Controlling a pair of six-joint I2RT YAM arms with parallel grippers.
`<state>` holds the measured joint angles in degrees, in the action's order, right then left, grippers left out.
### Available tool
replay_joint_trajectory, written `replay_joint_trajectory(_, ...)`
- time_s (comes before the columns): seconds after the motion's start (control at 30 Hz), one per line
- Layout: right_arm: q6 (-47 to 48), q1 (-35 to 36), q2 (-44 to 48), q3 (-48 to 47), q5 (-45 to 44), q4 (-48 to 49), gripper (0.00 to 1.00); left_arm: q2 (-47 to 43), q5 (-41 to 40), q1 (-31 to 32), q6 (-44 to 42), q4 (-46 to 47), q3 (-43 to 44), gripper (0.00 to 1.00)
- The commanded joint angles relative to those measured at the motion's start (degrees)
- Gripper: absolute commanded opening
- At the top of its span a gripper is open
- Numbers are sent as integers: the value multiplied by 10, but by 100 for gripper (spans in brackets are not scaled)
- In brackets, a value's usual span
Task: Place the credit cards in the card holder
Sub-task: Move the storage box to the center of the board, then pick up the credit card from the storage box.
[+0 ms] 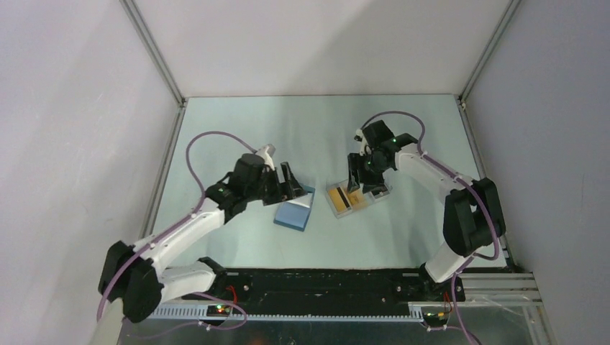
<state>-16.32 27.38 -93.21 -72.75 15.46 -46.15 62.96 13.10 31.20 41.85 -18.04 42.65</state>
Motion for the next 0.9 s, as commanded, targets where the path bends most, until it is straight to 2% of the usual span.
replay_joint_trajectory(0.0, 20, -34, -30, 17, 65, 21, 57, 69, -26, 50, 72, 112, 19, 84)
replay_joint_trajectory(0.2, 27, -46, -70, 14, 82, 37, 56, 210, -37, 113, 106, 163, 90, 80)
replay_joint_trajectory(0.33, 24, -48, -98, 10, 90, 45, 49, 273, -56, 128, 116, 164, 127, 74)
replay_joint_trajectory(0.6, 14, -48, -131, 1, 104, 55, 38, 323, -68, 128, 118, 163, 137, 52)
replay_joint_trajectory(0.87, 11, -48, -134, -6, 119, 57, 22, 354, -60, 128, 110, 163, 140, 37)
